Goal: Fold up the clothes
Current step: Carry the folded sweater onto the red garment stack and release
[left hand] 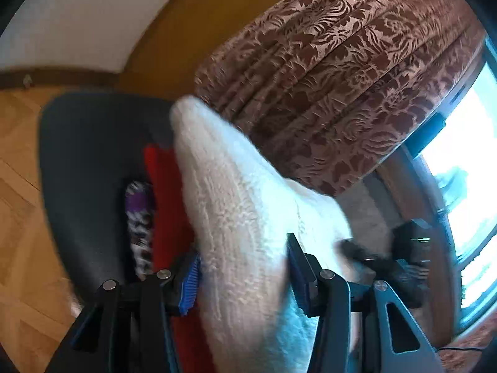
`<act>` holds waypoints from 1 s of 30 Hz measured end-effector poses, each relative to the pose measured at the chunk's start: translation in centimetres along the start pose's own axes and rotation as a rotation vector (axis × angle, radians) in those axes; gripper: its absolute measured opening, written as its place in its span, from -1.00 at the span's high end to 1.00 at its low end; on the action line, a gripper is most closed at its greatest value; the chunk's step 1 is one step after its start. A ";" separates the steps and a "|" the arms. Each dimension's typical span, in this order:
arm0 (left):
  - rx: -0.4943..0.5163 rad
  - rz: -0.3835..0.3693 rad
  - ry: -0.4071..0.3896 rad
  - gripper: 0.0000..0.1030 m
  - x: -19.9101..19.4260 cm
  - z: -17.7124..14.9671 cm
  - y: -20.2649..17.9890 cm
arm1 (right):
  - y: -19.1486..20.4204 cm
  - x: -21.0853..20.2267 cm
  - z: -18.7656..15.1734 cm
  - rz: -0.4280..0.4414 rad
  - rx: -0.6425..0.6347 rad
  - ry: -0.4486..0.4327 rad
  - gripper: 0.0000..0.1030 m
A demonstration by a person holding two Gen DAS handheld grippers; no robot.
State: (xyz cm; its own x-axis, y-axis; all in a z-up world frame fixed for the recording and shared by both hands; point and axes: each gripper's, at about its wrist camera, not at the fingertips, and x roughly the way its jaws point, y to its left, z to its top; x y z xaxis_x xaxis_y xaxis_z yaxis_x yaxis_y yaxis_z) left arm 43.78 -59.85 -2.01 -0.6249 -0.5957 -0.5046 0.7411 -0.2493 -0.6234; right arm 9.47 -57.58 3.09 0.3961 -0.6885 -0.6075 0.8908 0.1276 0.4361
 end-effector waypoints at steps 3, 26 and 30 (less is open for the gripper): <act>0.100 0.131 -0.106 0.09 -3.1 0.3 -1.9 | 4.5 -4.6 -0.5 -0.069 -0.225 -0.154 -0.90; 0.350 0.361 -0.187 -0.26 -4.7 -4.9 -8.9 | 9.7 -3.9 -8.2 -0.169 -0.398 -0.150 -1.00; 0.389 0.558 -0.182 -0.27 -6.9 -7.2 -9.6 | 12.0 -5.5 -9.9 -0.301 -0.360 -0.167 -1.00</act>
State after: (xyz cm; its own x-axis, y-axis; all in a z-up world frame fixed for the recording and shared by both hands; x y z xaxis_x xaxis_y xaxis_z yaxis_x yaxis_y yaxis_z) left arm 39.23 -47.85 3.23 -0.0998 -0.8239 -0.5579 0.9943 -0.1037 -0.0247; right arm 20.18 -45.19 5.16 0.0945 -0.8338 -0.5439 0.9922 0.1238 -0.0173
